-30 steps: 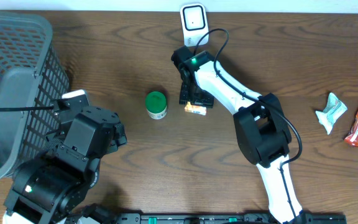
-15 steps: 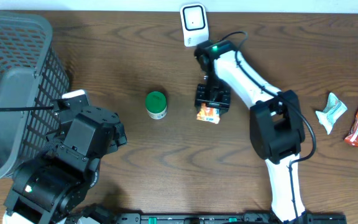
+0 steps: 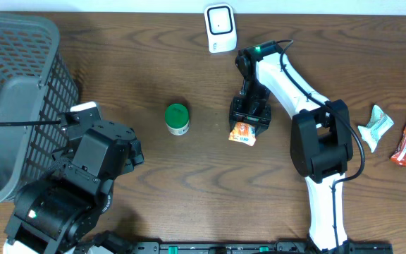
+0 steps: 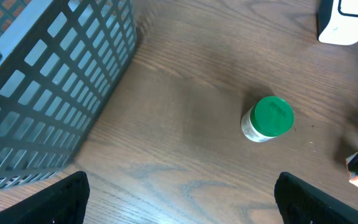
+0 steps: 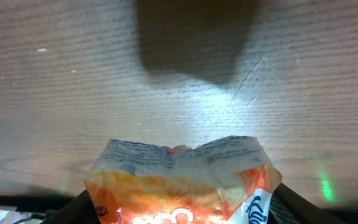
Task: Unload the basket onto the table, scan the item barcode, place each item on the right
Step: 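Lift the orange box and turn it with the right gripper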
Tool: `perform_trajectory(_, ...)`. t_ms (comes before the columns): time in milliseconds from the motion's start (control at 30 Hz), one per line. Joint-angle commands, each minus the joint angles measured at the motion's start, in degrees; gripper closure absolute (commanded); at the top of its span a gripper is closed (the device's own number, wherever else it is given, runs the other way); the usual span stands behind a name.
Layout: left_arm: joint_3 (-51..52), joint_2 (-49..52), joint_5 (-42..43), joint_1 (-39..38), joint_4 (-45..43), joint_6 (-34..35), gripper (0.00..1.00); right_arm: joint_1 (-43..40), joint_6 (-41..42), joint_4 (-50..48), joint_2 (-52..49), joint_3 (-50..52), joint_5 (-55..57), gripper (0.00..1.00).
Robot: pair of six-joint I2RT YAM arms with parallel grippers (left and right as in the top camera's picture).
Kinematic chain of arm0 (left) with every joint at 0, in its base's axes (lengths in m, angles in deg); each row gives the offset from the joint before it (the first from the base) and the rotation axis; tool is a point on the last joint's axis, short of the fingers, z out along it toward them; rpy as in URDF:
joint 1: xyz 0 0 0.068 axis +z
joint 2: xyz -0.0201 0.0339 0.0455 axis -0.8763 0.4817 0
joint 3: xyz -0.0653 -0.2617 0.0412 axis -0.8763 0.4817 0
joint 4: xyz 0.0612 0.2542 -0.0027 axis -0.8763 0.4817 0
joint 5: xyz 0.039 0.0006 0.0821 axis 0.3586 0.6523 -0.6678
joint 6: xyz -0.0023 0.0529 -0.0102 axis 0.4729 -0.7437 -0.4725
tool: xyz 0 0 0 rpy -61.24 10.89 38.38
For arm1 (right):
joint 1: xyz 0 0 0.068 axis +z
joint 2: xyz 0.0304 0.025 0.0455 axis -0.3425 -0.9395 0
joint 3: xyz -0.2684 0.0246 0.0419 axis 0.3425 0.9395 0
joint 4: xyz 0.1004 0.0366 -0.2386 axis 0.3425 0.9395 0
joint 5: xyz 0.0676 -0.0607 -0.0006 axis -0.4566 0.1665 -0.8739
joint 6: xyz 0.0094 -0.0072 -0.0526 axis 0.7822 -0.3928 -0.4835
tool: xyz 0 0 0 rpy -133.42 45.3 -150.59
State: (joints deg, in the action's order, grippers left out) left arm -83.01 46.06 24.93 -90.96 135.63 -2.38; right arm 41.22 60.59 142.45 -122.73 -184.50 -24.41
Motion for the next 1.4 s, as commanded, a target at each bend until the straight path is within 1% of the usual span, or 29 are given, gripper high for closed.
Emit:
perform_trajectory(0, -0.35, -0.04, -0.94, 0.22, 0.15, -0.33, 0.05, -0.63, -1.01, 0.98, 2.12, -1.03, -1.66, 0.39)
perform_trajectory(167, -0.35, -0.04, -0.94, 0.22, 0.15, -0.33, 0.04, -0.63, -2.62, 2.60, 2.12, -1.03, -3.41, 0.42)
perform_trajectory(333, -0.35, -0.04, -0.94, 0.22, 0.15, -0.33, 0.05, -0.63, -4.15, 3.10, 2.12, -1.03, -3.98, 0.41)
perform_trajectory(567, -0.35, -0.04, -0.94, 0.22, 0.15, -0.33, 0.04, -0.50, -4.90, 2.93, 2.12, -1.03, -3.98, 0.40)
perform_trajectory(1033, -0.35, -0.04, -0.94, 0.22, 0.15, -0.31, 0.05, -0.48, -5.07, 2.69, 2.12, -1.03, -3.96, 0.42)
perform_trajectory(1233, -0.35, -0.04, -0.94, 0.22, 0.15, -0.33, 0.05, -0.52, -5.09, 0.52, 2.12, -1.03, -3.74, 0.43)
perform_trajectory(1367, -0.35, -0.04, -0.94, 0.22, 0.15, -0.33, 0.05, -0.52, -7.52, -6.73, 2.12, -1.03, -3.72, 0.44)
